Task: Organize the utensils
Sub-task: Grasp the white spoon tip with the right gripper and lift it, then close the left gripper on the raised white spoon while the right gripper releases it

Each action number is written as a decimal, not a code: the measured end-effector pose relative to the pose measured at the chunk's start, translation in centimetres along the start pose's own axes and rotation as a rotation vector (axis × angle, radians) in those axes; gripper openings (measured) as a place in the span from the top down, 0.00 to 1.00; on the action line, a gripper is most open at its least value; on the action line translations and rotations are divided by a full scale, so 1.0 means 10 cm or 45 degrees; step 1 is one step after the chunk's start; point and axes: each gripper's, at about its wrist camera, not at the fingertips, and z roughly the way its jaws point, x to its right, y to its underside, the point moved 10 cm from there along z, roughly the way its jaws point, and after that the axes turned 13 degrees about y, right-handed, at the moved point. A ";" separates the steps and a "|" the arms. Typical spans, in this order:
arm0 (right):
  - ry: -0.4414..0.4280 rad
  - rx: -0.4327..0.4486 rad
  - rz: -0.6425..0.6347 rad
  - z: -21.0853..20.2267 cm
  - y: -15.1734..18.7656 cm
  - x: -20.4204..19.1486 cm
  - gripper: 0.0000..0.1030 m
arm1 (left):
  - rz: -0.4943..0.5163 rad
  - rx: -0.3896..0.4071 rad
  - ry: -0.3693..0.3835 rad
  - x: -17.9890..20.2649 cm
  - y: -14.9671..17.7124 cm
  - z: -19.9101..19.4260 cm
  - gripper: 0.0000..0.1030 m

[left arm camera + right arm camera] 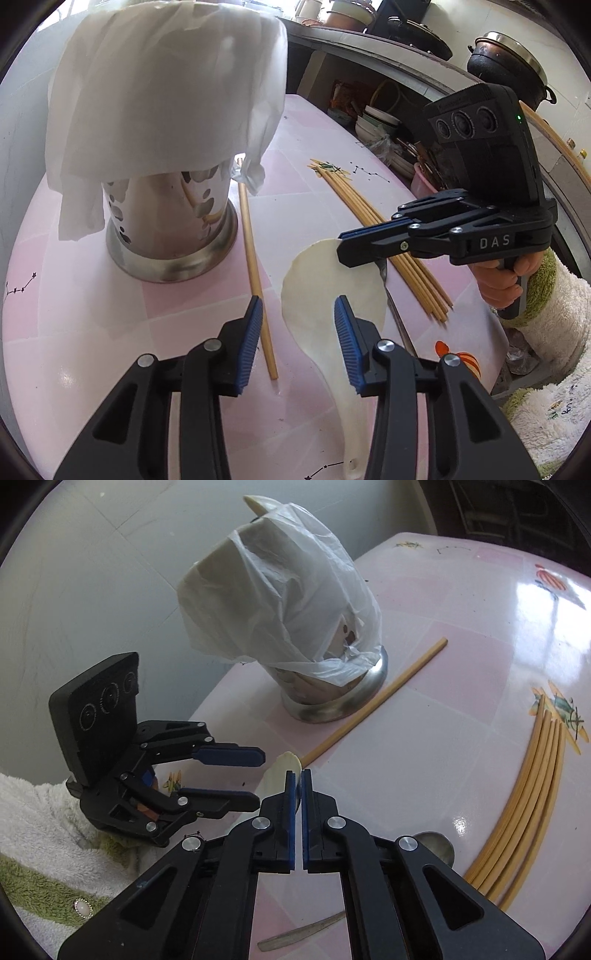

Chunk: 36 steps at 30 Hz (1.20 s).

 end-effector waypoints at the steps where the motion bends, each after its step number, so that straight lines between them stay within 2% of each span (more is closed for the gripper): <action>1: -0.017 0.012 -0.023 -0.03 -0.02 -0.05 1.00 | 0.006 -0.004 0.026 0.01 0.00 -0.01 0.62; 4: -0.035 0.029 -0.079 -0.06 -0.04 -0.17 1.00 | -0.006 -0.024 0.075 -0.02 -0.01 0.00 0.61; 12: -0.089 0.037 -0.180 -0.13 -0.02 -0.35 1.00 | -0.096 -0.039 0.293 0.04 0.06 -0.08 0.61; 16: -0.108 0.035 -0.197 -0.12 -0.01 -0.40 1.00 | -0.100 -0.046 0.330 0.08 0.07 -0.11 0.62; 19: -0.105 0.031 -0.201 -0.10 -0.01 -0.39 1.00 | -0.059 -0.026 0.302 0.15 0.06 -0.14 0.63; 21: -0.110 0.040 -0.189 -0.08 -0.03 -0.38 1.00 | -0.037 -0.029 0.246 0.14 0.06 -0.14 0.70; 24: -0.118 0.056 -0.149 -0.16 -0.04 -0.32 0.99 | -0.060 -0.012 0.238 0.12 0.06 -0.16 0.80; 28: -0.130 0.080 -0.110 -0.17 -0.05 -0.30 0.97 | -0.071 0.020 0.222 0.13 0.02 -0.22 0.84; 33: -0.136 0.114 0.014 -0.22 -0.06 -0.22 0.90 | -0.066 0.085 0.214 0.17 -0.05 -0.32 0.95; 34: -0.123 0.119 0.045 -0.24 -0.05 -0.18 0.87 | -0.059 0.100 0.198 0.18 -0.07 -0.34 0.96; 36: -0.100 0.131 0.100 -0.27 -0.03 -0.12 0.87 | -0.027 0.138 0.134 0.19 -0.11 -0.38 0.97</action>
